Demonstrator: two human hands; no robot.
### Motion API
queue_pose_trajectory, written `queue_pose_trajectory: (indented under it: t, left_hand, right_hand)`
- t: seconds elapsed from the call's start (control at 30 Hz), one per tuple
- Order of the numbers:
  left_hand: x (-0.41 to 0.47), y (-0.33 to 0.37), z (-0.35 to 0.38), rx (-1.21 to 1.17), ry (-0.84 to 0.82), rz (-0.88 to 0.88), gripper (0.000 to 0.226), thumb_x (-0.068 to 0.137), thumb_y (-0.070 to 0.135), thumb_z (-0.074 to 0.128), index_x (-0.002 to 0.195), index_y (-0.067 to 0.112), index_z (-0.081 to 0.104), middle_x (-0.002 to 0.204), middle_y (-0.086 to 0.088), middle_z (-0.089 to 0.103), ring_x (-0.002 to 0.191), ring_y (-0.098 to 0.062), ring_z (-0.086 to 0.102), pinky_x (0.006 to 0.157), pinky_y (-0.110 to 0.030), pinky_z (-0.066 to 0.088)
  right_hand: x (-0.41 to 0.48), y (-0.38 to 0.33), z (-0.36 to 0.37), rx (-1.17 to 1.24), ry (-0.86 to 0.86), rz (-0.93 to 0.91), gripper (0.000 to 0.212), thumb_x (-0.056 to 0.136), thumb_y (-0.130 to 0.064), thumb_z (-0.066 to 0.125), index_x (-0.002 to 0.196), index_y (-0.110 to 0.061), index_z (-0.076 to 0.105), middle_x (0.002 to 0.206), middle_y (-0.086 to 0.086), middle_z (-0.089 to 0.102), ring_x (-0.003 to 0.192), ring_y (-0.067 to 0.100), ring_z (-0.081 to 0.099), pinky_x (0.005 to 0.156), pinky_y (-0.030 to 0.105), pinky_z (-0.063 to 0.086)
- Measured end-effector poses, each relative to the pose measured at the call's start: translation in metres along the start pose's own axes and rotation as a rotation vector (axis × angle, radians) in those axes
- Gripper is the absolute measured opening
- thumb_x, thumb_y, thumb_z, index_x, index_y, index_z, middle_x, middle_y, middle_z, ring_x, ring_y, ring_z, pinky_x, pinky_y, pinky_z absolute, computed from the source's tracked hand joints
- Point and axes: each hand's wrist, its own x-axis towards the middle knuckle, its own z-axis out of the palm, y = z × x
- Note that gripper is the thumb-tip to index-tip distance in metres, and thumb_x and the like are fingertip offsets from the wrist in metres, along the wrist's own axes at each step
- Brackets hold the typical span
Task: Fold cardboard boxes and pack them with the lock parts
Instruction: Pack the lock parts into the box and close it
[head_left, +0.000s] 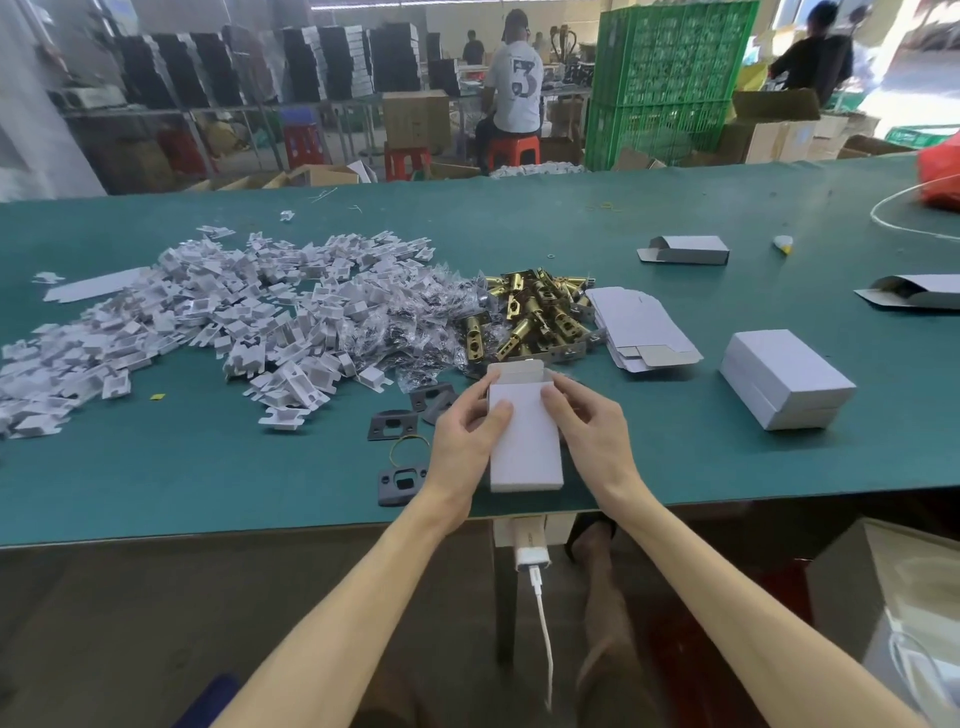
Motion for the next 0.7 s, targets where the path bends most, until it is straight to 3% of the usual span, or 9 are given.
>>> queue_pose_trajectory:
  t: [0.17,0.27,0.37,0.47,0.6,0.7]
  left_hand:
    - [0.0012,0.0008,-0.0026,-0.079,0.02,-0.045,0.032,0.099,0.021,0.07,0.13,0.021,0.065,0.118,-0.007,0.073,0.106,-0.03,0.071,0.089,-0.053,0.062]
    - [0.002,0.001,-0.0054,-0.153,0.026,-0.084,0.026,0.099,0.017,0.069,0.125,0.015,0.067,0.12,-0.01,0.073,0.104,-0.028,0.07,0.095,-0.057,0.059]
    - [0.0018,0.0021,-0.0067,-0.174,0.003,-0.113,0.027,0.1,0.017,0.068,0.126,0.011,0.066,0.125,-0.017,0.071,0.107,-0.033,0.069,0.096,-0.06,0.057]
    - [-0.0001,0.0032,-0.0066,-0.174,-0.011,-0.117,0.026,0.099,0.017,0.068,0.125,0.011,0.068,0.123,-0.016,0.072,0.106,-0.033,0.069,0.095,-0.063,0.056]
    - [-0.0013,0.0045,-0.007,-0.187,-0.027,-0.117,0.027,0.099,0.016,0.068,0.125,0.012,0.07,0.123,-0.017,0.072,0.102,-0.031,0.069,0.092,-0.06,0.058]
    - [-0.0018,0.0059,-0.0074,-0.211,-0.034,-0.12,0.026,0.098,0.014,0.068,0.124,0.012,0.071,0.122,-0.018,0.072,0.1,-0.03,0.07,0.09,-0.057,0.059]
  right_hand:
    - [-0.0001,-0.0018,-0.0003,-0.042,-0.138,0.005,0.044,0.101,-0.039,0.058,0.143,-0.027,0.055,0.118,-0.006,0.07,0.093,0.01,0.07,0.073,0.03,0.06]
    - [-0.0014,-0.0027,0.0009,-0.085,-0.246,-0.011,0.046,0.101,-0.034,0.06,0.146,-0.028,0.051,0.113,-0.001,0.07,0.093,0.017,0.071,0.075,0.035,0.062]
    - [-0.0018,-0.002,0.0001,-0.093,-0.25,-0.019,0.046,0.1,-0.032,0.061,0.145,-0.025,0.052,0.113,0.002,0.071,0.096,0.02,0.071,0.079,0.041,0.062]
    - [-0.0014,-0.003,-0.0008,-0.089,-0.24,0.0,0.042,0.101,-0.034,0.061,0.141,-0.024,0.055,0.112,0.0,0.07,0.096,0.019,0.071,0.081,0.042,0.062]
    - [-0.0024,-0.0045,0.0012,-0.079,-0.265,-0.015,0.019,0.102,-0.033,0.059,0.121,-0.036,0.058,0.108,-0.001,0.069,0.091,0.017,0.071,0.076,0.038,0.062]
    - [-0.0034,-0.0063,0.0014,-0.073,-0.262,-0.017,0.02,0.103,-0.033,0.057,0.121,-0.027,0.061,0.107,0.002,0.07,0.092,0.019,0.071,0.077,0.041,0.06]
